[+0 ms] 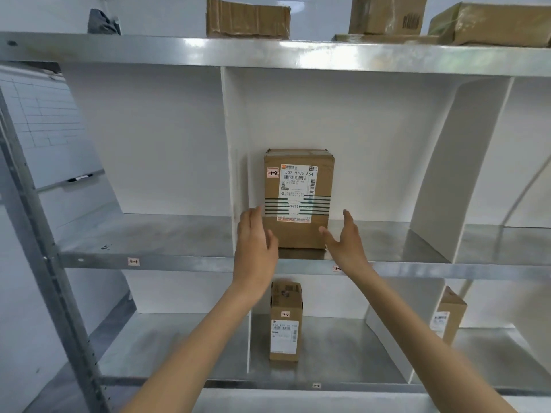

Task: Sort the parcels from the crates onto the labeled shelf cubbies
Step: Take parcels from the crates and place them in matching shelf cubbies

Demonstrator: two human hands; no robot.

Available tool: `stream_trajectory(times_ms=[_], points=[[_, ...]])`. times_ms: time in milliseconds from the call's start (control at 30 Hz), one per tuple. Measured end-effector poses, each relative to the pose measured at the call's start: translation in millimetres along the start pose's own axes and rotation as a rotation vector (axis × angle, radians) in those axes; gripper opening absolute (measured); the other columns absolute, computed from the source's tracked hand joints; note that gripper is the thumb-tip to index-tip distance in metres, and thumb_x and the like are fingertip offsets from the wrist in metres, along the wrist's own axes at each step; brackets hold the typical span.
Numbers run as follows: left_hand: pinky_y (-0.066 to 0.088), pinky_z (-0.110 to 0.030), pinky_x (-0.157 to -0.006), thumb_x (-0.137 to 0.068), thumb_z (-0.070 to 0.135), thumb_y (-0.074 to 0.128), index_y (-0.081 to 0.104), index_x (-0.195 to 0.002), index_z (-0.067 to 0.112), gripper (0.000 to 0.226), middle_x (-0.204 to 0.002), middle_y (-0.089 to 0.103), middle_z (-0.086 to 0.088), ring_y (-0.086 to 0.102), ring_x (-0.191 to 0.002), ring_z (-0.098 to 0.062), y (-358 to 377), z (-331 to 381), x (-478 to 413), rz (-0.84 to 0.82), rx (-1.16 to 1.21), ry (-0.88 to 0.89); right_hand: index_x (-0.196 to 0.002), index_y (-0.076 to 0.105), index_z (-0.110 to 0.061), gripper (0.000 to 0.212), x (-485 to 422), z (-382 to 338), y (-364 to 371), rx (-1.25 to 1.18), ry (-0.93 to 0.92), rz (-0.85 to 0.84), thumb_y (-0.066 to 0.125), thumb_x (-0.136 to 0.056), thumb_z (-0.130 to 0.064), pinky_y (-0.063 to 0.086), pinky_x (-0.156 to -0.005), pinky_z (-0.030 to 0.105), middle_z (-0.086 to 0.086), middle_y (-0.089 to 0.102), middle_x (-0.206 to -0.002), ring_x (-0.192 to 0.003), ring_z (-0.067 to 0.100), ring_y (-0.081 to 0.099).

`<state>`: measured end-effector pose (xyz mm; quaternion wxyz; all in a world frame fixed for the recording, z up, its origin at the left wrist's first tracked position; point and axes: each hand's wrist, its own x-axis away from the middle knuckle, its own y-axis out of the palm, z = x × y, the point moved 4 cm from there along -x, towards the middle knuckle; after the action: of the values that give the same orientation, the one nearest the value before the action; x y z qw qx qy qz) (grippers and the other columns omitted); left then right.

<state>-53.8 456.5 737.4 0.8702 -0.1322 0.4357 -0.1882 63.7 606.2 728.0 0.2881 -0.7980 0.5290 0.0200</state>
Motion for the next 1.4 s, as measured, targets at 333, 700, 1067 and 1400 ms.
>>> stream_trajectory(times_ms=[333,700,1067,1400], points=[[0.037,-0.001,-0.079,-0.092,0.004,0.045,0.051,-0.115,0.014,0.026,-0.111,0.055,0.002,0.053,-0.1,-0.004,-50.6,27.5,47.0,0.033,0.055,0.157,-0.133,0.041,-0.014,0.039,94.6,-59.7,-2.2,0.011,-0.38,0.191,0.049,-0.095,-0.016,0.037,-0.108,0.034,0.001,0.051,-0.132,-0.124,0.014,0.045],[0.051,-0.027,-0.075,-0.092,0.006,0.046,0.055,-0.108,0.013,0.02,-0.094,0.06,-0.001,0.057,-0.085,-0.013,-116.5,35.3,107.7,0.157,-0.082,0.035,-0.117,0.053,-0.017,0.022,162.1,-73.9,14.4,-0.03,-0.528,-0.174,0.048,-0.096,-0.015,0.041,-0.097,0.025,-0.003,0.06,-0.114,-0.109,0.011,0.053],[0.051,-0.035,-0.076,-0.089,0.003,0.043,0.057,-0.102,0.013,0.021,-0.088,0.06,0.002,0.057,-0.081,-0.013,-203.5,1.6,255.8,0.165,-0.357,-0.276,-0.1,0.065,-0.009,0.02,268.5,-44.6,71.7,-0.106,-0.546,-0.676,0.046,-0.096,-0.009,0.041,-0.08,0.012,-0.001,0.066,-0.1,-0.092,0.011,0.057],[0.05,-0.037,-0.076,-0.091,0.007,0.043,0.058,-0.102,0.013,0.019,-0.091,0.061,0.001,0.055,-0.079,-0.013,-230.1,-70.0,329.8,0.199,-0.428,-0.567,-0.098,0.066,-0.007,0.021,321.8,-25.9,188.6,-0.11,-0.501,-1.007,0.045,-0.095,-0.006,0.034,-0.075,-0.003,-0.001,0.067,-0.098,-0.091,0.006,0.056]])
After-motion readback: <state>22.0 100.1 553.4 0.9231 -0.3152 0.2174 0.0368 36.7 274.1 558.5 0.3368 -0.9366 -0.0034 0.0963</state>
